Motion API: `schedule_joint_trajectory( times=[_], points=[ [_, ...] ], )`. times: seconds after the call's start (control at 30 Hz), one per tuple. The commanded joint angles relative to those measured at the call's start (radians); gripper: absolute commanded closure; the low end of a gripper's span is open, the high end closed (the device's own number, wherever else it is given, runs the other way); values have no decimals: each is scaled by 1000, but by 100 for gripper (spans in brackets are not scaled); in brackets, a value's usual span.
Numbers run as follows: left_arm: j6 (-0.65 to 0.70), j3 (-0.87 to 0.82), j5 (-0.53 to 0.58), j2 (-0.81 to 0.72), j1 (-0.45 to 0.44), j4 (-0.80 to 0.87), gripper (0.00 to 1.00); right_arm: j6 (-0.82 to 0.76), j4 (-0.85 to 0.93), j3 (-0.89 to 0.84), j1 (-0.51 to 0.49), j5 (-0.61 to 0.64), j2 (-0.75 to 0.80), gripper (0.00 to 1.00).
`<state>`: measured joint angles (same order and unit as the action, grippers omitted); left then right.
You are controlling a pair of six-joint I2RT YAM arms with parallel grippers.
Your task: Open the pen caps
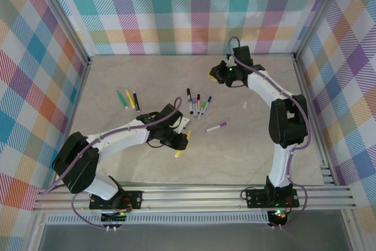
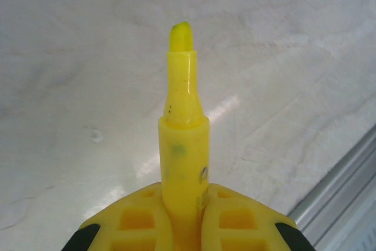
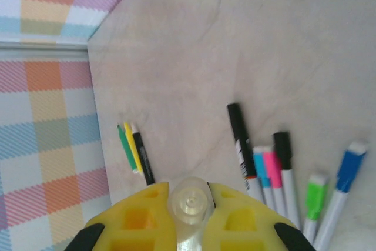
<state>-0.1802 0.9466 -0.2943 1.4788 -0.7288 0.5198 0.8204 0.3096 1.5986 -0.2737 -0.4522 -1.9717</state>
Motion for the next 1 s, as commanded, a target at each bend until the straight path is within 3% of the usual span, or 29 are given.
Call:
schedule_joint_trajectory(
  times=[0.0,0.17,0.37,0.6,0.77,0.97],
  points=[
    [-29,116,123,19,69,62,100,-87,123,-13,-19,37,23,100],
    [-51,377,349,232,158,185,100,-260,344,21,7,270,51,100],
    [-58,590,464,460,273,270,100,-364,455,0,25,486,51,100],
    [-60,677,572,574,390,308,100,-406,493,-24,63,569,24,100],
    [-61,700,573,613,460,291,100,-416,499,-30,90,572,-13,100],
    [-44,792,622,707,488,338,100,-417,500,-30,105,580,-55,100]
  ],
)
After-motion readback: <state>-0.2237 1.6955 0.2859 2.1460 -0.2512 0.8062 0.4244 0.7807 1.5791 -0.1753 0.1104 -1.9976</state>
